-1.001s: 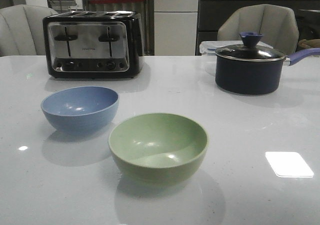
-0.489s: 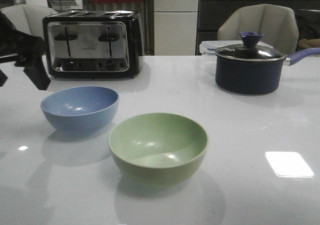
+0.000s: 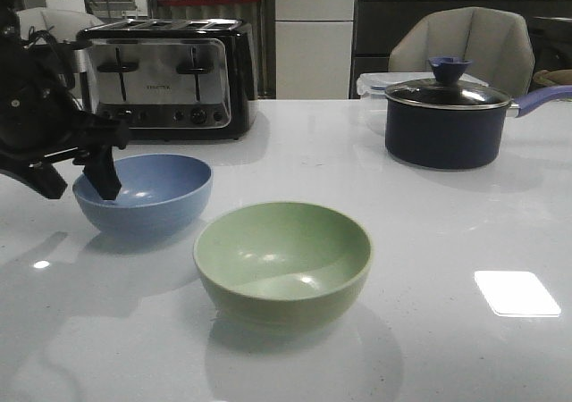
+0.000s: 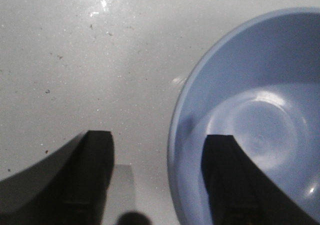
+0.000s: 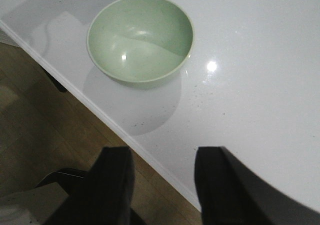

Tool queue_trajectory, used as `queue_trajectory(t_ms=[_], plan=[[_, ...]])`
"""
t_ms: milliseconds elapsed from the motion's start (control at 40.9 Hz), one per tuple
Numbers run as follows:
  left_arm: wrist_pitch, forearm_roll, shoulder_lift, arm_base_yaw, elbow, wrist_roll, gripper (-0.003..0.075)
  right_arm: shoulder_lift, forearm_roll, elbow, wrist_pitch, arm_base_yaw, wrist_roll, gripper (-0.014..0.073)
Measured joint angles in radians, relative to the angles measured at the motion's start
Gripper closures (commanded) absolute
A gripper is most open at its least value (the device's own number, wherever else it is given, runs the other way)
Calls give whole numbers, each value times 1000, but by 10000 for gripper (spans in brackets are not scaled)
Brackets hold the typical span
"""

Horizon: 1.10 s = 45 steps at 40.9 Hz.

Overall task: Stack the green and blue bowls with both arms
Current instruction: 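Lower the left gripper onto the light blue bowl rim and grip, then lift the blue bowl and carry it over the green bowl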

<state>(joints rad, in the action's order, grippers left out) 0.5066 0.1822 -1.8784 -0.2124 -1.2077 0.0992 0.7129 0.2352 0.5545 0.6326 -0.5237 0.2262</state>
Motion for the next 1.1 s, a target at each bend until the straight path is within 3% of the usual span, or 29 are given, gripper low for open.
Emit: queue_trajectory(t_ms=[220, 562, 830, 1099], plan=[[-2, 2, 0, 0, 0, 0, 629, 0, 0, 0, 0, 0, 0, 181], [35, 7, 26, 0, -1, 0, 627, 0, 0, 0, 0, 0, 2, 181], [151, 50, 208, -11, -1, 10, 627, 0, 0, 0, 0, 0, 2, 181], [251, 126, 306, -134, -16, 136, 627, 0, 0, 0, 0, 0, 2, 181]])
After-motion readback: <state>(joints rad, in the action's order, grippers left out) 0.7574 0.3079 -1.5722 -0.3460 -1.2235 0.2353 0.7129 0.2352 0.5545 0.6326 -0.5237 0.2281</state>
